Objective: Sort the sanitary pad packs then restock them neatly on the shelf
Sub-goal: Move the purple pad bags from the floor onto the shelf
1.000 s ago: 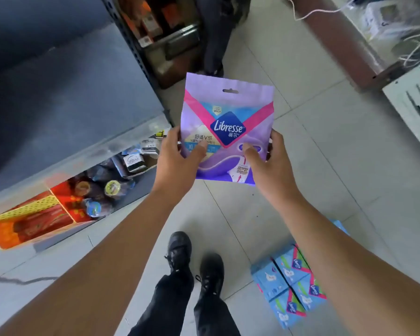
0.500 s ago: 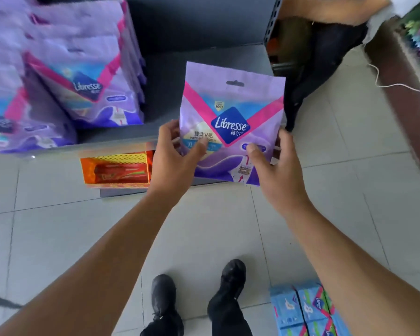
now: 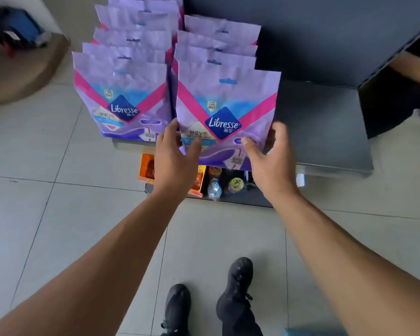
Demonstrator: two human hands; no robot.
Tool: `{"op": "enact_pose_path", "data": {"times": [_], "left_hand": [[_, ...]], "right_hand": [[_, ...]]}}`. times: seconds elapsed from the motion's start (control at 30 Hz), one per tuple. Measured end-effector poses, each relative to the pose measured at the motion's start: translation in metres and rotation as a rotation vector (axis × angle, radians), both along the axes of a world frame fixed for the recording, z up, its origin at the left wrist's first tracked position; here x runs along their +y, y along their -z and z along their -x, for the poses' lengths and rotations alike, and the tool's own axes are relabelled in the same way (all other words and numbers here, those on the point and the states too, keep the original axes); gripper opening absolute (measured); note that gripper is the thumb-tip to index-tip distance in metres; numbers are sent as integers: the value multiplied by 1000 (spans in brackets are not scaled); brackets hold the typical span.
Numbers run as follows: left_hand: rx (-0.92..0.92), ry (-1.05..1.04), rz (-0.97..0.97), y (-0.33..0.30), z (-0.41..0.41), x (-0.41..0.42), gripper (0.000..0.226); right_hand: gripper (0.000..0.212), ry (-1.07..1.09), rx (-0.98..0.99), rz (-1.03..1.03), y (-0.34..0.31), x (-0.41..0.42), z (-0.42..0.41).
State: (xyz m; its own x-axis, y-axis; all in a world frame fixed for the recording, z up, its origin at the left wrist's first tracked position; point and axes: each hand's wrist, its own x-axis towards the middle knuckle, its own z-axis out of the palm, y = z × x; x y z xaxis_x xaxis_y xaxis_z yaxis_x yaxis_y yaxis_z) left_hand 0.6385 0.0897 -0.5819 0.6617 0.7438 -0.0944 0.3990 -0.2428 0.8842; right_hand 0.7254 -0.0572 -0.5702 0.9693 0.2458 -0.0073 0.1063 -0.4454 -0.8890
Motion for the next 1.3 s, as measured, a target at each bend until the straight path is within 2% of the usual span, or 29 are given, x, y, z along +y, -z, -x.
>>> {"op": "enact_pose_path", "data": {"times": [0.23,0.43,0.63,0.8,1.0,1.1,1.3], "left_hand": [[-92,37,160,15,-9,15,48],[147,150,-41,28,-7,15,74],[201,222,71,37,-18,14,88],[201,206,47,41,-21,15,88],[203,197,-17,48,-3,12,82],[204,173,-30,47,0,12,73],[266,260,-212,50,3,13,54]], "right_hand": [[29,20,-73,-6,32,40,-34],[26,27,-170,28,54,52,-39],[30,-53,-153,76,66,47,-38],[31,-35,-202,90,63,49,-45],[29,-67,-170,177,67,46,-36],[28,-95,-155,218,67,45,-36],[29,-168,-93,246,70,37,-37]]}}
